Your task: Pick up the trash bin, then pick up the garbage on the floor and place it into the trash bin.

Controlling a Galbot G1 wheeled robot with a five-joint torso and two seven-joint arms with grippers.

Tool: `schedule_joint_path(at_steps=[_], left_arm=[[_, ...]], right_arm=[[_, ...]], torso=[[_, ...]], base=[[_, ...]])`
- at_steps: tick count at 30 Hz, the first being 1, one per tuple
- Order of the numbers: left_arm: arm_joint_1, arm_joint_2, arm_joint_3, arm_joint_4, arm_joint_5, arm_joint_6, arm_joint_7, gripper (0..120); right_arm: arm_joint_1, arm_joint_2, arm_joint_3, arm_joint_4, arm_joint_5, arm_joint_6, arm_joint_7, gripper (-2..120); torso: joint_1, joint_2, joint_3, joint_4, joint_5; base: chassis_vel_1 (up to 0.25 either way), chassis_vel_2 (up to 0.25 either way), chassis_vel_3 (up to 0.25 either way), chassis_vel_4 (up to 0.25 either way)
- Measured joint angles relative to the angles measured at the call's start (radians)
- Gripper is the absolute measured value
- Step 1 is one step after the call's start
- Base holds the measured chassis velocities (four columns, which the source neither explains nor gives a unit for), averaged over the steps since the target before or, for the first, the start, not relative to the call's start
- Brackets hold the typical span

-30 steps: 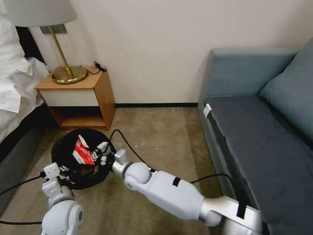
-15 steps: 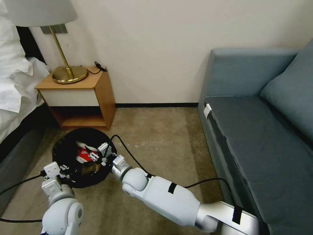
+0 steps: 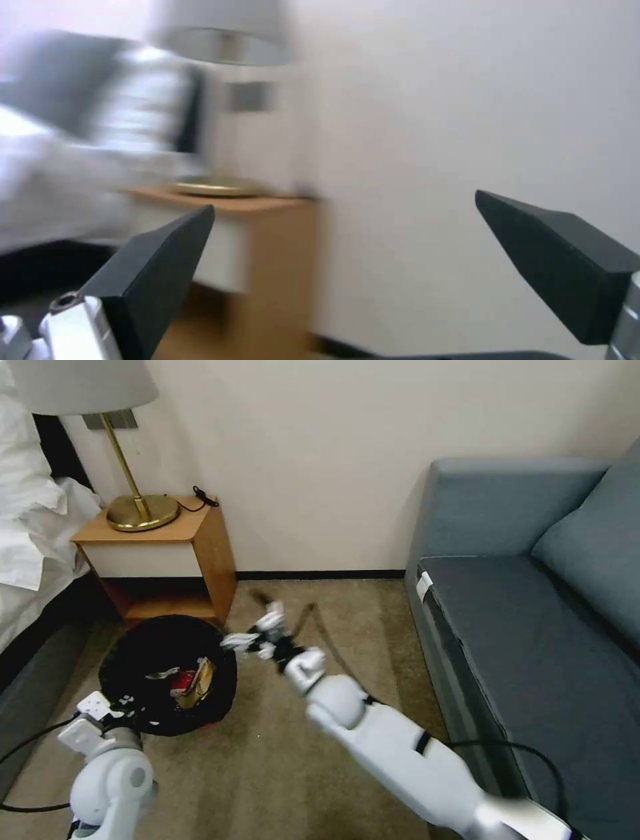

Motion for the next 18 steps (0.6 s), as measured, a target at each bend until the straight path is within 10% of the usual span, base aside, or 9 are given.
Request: schedule_joint_path(at_steps=[12,18], left_arm=[[-0.013,0.036,-0.050,0.058,-0.284,0.016,-0.146,4],[-0.016,0.033,-0.057,0.066,-0.347,0.007,-0.170,25]], right_arm=[[-0.422,0.055,0.473,0.310,-0.212,0.018,-0.030,100],[-0.590,0.135,0.651,0.358,-0.325,0.129,-0.046,100]], torso=[[0.000,0.000,0.000,0.0002,0.0002],[0.000,0.000,0.000,-0.0003,-0.0001]], base=[[0.000,0.000,0.000,0.000],[0.000,0.000,0.000,0.000]])
